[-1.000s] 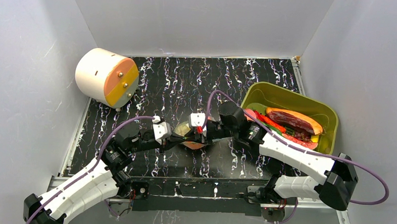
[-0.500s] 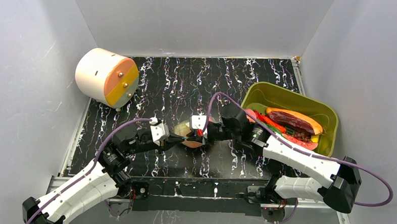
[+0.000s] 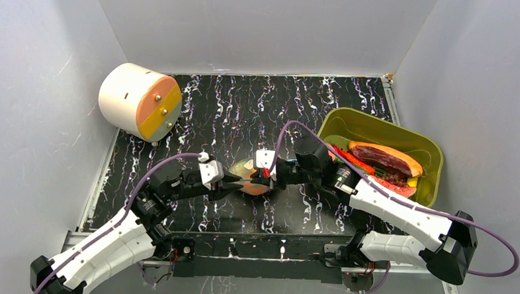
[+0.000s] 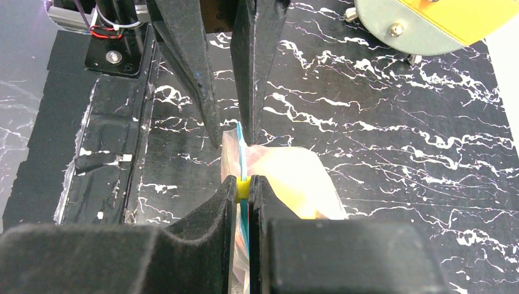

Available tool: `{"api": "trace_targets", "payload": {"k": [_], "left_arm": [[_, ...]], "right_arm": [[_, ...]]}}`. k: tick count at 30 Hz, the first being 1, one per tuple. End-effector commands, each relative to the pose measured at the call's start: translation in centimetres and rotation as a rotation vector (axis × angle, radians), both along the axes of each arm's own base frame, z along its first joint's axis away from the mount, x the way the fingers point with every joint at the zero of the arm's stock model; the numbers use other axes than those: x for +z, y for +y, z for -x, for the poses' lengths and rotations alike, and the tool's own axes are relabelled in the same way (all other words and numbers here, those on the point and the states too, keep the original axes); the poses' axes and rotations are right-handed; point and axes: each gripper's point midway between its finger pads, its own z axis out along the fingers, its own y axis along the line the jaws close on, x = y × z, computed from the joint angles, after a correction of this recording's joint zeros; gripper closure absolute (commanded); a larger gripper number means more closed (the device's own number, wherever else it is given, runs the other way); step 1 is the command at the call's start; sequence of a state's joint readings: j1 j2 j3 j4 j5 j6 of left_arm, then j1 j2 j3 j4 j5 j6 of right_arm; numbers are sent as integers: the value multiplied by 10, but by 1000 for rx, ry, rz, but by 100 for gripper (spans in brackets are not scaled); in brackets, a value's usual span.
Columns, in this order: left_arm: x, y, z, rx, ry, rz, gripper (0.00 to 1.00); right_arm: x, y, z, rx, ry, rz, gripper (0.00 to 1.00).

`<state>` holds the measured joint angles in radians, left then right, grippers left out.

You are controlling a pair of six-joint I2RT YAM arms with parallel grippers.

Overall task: Place the food in the zip-top bag and seal the zipper
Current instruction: Zip the zipper food storage bag at the center of the board.

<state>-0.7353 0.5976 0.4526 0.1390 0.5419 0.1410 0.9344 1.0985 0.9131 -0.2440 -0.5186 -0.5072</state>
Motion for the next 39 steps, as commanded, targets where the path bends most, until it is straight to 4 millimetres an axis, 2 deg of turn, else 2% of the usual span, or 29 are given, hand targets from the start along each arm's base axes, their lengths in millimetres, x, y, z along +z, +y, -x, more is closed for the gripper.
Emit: {"api": "trace_targets", "payload": {"k": [1,7,10,11,18,24,28,32,36,39], "left_arm": [[29,-9,2,-58,-48,45,75],[34,-17,3,-104,-48,38,77],[34,-18,3,-114,-48,33,98],[34,-18,2,-109,-50,32,100],[38,-3,-5,-5,-75,27,100],[39,13,-5,62,-93,1,100],[36,16,-2,58,-90,-18,100],[37,12,1,32,-81,-9,100],[37,3,4,-29,-66,-23,78],[34,-2,2,-54,-57,-40,73]], "right_arm": [[25,6,3,34,-27,-95,100],[26,12,2,48,-20,-99,100],[26,12,1,46,-20,-99,100],[26,11,2,45,-22,-99,100],[6,-10,-11,-67,-46,7,100],[3,-27,-23,-143,-86,69,100],[5,-27,-25,-139,-99,83,100],[16,-14,-18,-74,-88,29,100],[21,-2,-14,-28,-72,-14,100],[22,3,-14,-15,-67,-26,100]]}}
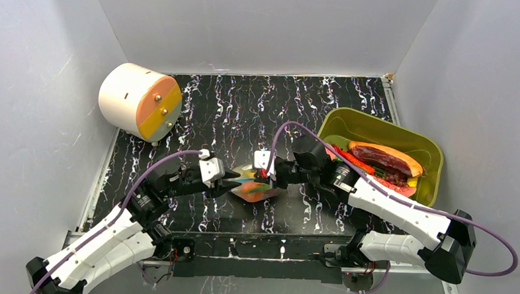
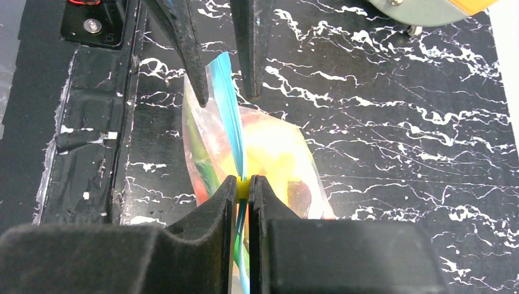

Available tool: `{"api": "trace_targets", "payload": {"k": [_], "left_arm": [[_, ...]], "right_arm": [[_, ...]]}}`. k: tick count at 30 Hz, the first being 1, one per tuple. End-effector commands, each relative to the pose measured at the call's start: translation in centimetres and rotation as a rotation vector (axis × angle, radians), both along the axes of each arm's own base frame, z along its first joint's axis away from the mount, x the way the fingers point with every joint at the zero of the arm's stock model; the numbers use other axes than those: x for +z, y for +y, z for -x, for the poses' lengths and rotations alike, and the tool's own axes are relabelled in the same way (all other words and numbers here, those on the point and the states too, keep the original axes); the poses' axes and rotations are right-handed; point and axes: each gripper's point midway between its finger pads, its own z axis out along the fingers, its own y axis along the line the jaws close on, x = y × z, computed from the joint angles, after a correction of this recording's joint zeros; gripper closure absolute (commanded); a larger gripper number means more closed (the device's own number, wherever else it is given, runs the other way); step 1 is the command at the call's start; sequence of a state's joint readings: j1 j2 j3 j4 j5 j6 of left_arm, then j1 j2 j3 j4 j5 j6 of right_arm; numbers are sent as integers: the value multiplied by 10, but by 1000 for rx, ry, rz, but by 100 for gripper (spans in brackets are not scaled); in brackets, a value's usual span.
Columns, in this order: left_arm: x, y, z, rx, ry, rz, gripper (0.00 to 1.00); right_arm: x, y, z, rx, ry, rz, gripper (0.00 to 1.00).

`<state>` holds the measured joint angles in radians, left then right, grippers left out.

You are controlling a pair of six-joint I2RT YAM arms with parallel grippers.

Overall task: Place the food in the zip-top bag and seal the zipper
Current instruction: Zip the zipper food storage bag at the center of the board.

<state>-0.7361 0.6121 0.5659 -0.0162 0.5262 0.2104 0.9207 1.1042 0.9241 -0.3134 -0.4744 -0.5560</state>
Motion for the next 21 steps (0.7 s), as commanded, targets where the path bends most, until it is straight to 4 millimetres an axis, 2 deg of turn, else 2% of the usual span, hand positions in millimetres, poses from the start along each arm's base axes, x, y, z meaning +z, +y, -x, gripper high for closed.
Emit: {"api": "trace_targets", "payload": {"k": [1,6,11,21], "left_arm": [[18,-9,2,-64,-28,15,72],[13,-15,-1,-77,-19,15,70],[5,-18,-2,-90,6,-3,63],[6,-20,-5,-85,11,-8,65]], "right_arm": [[33,14,-5,27,-44,-95,100],[36,17,-2,41,-34,-110,100],[38,17,-2,42,-39,-115,100],[42,18,-1,57,-59,-137,100]]}}
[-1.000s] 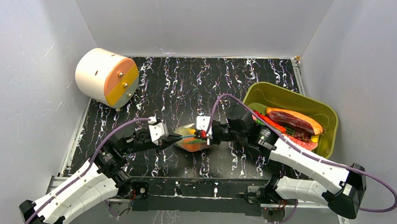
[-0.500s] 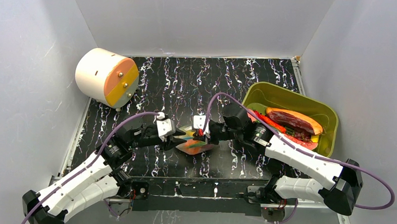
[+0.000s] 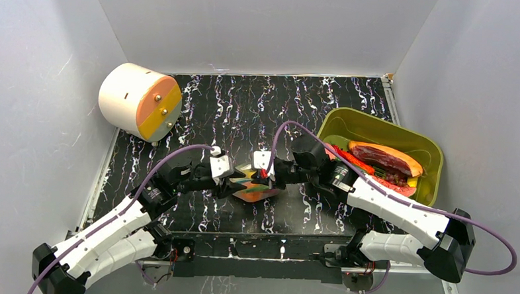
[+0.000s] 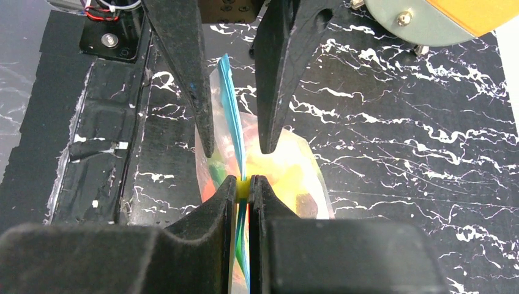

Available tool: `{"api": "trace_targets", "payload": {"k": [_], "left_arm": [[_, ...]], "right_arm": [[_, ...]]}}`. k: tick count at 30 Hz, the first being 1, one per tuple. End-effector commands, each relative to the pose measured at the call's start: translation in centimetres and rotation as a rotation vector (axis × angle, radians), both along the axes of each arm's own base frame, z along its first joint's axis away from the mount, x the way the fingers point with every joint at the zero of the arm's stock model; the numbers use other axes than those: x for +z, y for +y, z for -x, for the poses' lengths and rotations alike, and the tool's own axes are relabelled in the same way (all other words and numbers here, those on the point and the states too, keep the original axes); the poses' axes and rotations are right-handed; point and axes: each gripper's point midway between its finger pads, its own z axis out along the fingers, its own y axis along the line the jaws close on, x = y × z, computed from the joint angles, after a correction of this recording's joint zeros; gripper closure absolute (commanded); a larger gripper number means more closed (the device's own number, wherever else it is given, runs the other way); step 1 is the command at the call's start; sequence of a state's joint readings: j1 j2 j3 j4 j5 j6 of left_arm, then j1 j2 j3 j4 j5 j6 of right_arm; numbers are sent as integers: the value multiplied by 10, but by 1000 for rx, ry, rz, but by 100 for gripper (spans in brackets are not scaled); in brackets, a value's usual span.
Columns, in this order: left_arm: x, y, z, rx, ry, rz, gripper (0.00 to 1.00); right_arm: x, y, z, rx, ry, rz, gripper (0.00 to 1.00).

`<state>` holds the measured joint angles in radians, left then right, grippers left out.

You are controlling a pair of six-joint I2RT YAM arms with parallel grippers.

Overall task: Place the food in the zip-top bag and seal the zipper
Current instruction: Zip the zipper food storage bag at the center of the board.

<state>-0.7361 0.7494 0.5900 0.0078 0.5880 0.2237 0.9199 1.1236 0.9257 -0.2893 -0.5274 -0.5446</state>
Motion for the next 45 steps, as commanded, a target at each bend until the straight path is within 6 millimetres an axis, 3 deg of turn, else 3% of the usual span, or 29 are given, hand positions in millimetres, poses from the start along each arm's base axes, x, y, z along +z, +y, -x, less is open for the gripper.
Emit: {"api": "trace_targets", "payload": {"k": [1,5,16,23,33,45], "left_arm": [[23,-5,0,-27,-49,46,70],[21,-6,0,-34,-42,39,100],[45,20,-15,139,-141,47,100],[54,32,-12,177,-151,33,100],[64,61,-24,309,-212,-67,100],[71,81,-23,379,-240,-88,100]], "right_arm": [[43,10,-6,13,-85,-122,100],[42,10,-5,17,-88,-129,100],[28,-8,-19,-81,-118,-25,100],[28,-19,-27,-133,-124,4,100],[31,-45,-39,-218,-130,49,100],[27,-81,-39,-317,-126,114,100]]}}
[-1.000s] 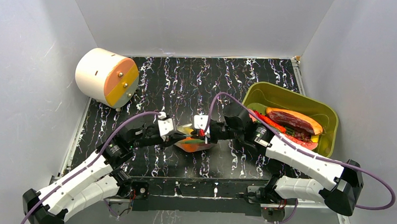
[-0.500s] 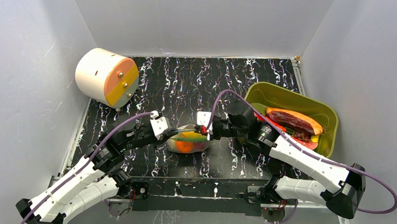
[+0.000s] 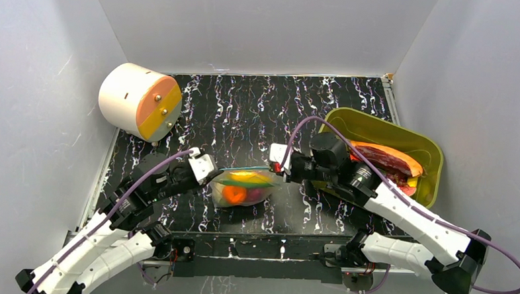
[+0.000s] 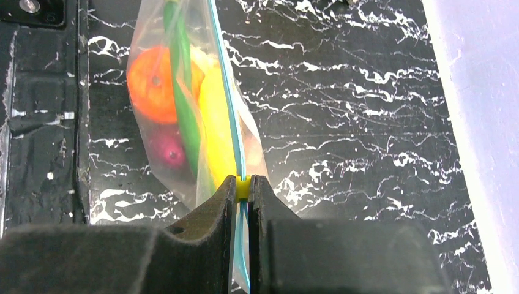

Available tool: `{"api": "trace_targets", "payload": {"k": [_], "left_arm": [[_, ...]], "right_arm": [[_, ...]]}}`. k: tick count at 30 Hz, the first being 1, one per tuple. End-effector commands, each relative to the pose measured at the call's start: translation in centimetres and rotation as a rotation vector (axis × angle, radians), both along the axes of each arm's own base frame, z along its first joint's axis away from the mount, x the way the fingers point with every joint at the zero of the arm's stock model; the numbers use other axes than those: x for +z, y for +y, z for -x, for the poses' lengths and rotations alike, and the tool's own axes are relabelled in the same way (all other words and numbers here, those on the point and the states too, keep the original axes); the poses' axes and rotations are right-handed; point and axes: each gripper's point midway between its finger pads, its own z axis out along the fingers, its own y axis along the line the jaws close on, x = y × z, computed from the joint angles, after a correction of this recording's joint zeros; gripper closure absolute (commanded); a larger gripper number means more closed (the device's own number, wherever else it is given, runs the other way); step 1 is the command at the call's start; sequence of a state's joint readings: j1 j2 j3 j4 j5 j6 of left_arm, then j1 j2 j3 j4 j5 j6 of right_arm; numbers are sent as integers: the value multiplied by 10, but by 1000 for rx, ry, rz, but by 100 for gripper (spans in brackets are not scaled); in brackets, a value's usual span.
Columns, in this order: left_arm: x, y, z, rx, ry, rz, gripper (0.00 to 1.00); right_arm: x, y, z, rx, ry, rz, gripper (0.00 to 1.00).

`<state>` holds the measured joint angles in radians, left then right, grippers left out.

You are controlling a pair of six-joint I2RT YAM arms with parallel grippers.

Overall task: Place the food in the zip-top bag and seal the zipper
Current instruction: Zip the zipper food storage bag at the center of the board.

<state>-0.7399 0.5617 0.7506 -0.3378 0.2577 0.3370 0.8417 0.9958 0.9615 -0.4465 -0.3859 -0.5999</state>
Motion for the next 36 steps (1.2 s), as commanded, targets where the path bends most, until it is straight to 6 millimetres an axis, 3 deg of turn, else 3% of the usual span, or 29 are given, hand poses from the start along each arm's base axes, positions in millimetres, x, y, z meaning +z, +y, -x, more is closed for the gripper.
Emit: {"api": "trace_targets", "payload": {"k": [1,11,15,19,22,30,34,36], "left_arm": [[31,20,-7,97,-86,18,100],[41,37,-9,174,-128,27,100],[38,37,-9,177,-119,21,100],[31,37,-14,191,-95,-8,100],[36,36,-12,182,-97,-4,100],[39,26,28,-41,-111,-5,100],[31,26,33,-56,-87,-10,100],[24,27,31,-45,-70,-32,100]], "right_arm": [[3,-36,-12,-147,-22,81,100],[-1,-90,-13,-326,-37,224,100],[5,-103,-13,-373,-49,240,100],[8,-103,-9,-368,-36,228,100],[18,-99,-2,-337,-29,187,100],[59,-73,50,-69,2,-25,100],[75,-69,47,-66,-60,-97,100],[62,-68,36,-100,-60,-66,100]]}}
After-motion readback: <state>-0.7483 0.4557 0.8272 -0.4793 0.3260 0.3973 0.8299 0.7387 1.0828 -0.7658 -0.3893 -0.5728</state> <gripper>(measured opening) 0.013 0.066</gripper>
